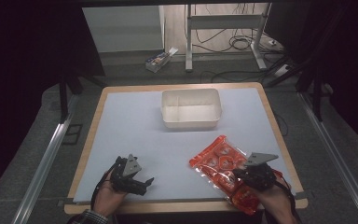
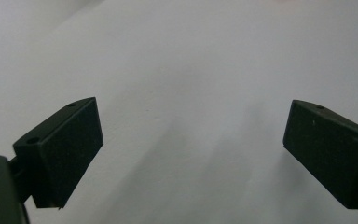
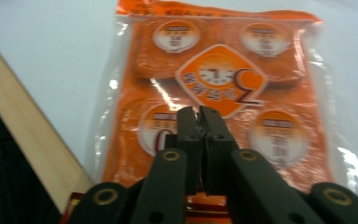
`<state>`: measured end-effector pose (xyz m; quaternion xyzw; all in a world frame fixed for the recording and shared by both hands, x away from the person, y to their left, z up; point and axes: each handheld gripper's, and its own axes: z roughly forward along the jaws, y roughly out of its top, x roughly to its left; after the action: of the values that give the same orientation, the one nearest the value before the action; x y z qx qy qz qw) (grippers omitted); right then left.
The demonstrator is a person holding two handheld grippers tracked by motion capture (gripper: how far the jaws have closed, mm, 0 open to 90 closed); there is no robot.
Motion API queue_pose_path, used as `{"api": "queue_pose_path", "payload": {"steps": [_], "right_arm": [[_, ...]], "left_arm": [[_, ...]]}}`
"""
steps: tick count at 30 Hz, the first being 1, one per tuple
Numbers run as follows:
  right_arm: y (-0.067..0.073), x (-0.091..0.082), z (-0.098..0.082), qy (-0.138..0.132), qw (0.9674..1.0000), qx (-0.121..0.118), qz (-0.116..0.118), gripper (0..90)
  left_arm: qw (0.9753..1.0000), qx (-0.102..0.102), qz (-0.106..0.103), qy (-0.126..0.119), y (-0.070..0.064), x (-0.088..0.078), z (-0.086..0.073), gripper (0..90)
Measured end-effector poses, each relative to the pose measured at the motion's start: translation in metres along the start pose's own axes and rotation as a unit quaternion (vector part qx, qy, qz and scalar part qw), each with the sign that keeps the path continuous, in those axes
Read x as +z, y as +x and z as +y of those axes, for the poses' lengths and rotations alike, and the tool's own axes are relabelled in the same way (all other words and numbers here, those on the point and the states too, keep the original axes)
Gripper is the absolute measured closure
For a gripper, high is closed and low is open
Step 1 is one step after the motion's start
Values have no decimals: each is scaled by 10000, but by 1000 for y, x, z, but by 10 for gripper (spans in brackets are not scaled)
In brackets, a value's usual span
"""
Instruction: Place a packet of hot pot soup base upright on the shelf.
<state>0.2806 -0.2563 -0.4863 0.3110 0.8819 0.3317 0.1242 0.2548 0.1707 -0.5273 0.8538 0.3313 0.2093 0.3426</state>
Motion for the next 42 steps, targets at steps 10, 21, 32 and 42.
{"api": "queue_pose_path", "payload": {"steps": [10,21,32,42], "right_arm": [[19,11,4,279,9979,-295,502,890],[33,20,2,720,9916,-557,915,891],[30,18,3,948,9918,-564,649,894],[8,8,-4,1031,9940,-286,211,894]], "left_arm": [[10000,11,2,6,0,0,0,46],[10000,49,6,17,-1,0,0,47],[10000,60,6,19,-2,0,0,47],[10000,72,0,23,-2,0,0,47]]}}
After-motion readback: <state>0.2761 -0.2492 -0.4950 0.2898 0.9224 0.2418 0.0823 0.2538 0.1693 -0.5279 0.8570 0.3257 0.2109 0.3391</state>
